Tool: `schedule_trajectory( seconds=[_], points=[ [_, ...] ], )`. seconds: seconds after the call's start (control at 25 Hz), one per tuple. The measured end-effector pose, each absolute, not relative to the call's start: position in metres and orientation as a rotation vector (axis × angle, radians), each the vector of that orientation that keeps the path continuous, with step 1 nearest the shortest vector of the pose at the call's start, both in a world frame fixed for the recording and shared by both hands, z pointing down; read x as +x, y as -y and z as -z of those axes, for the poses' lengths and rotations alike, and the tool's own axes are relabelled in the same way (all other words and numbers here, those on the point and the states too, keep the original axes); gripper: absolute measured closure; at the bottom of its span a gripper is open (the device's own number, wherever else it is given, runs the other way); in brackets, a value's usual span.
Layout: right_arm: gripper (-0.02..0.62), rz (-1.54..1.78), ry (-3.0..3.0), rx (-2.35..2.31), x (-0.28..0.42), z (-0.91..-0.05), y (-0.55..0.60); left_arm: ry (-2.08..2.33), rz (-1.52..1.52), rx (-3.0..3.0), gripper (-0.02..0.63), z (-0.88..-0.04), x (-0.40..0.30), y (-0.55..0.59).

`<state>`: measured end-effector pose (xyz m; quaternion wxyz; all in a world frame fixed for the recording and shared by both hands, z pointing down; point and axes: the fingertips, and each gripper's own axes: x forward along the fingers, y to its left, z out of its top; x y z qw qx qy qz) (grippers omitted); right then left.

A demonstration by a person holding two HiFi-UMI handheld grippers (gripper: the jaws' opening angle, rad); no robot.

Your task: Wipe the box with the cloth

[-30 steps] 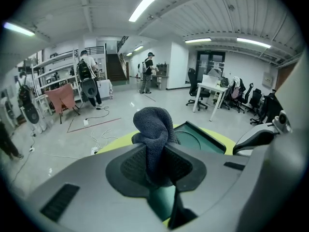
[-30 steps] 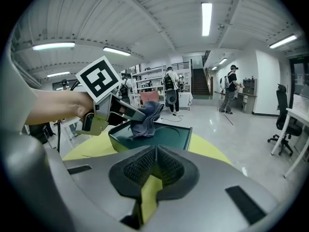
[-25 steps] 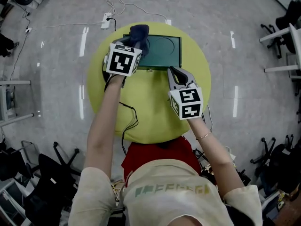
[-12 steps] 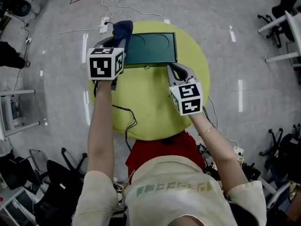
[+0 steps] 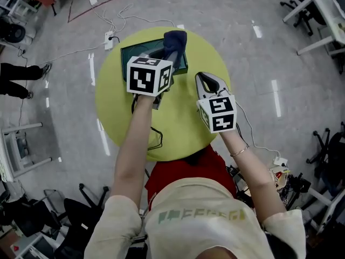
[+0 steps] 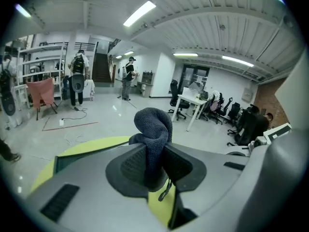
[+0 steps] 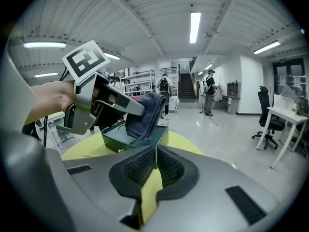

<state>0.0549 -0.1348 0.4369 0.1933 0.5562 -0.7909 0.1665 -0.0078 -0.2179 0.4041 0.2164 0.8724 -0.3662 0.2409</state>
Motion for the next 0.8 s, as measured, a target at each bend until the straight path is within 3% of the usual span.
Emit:
schedule_trajectory(
  seconds=[0.32,0.8],
  points=[
    [0.557,-0.502,2.164,1.578,0.075,-0.450,0.114,0.939,-0.747,2.400,0.514,-0.442,0.025,0.193],
    [0.557,-0.482,2.218,1.414,0.017,-0.460,0.115,1.085,-0.748,2.253,0.514,-0.467,-0.067,0.193]
  ],
)
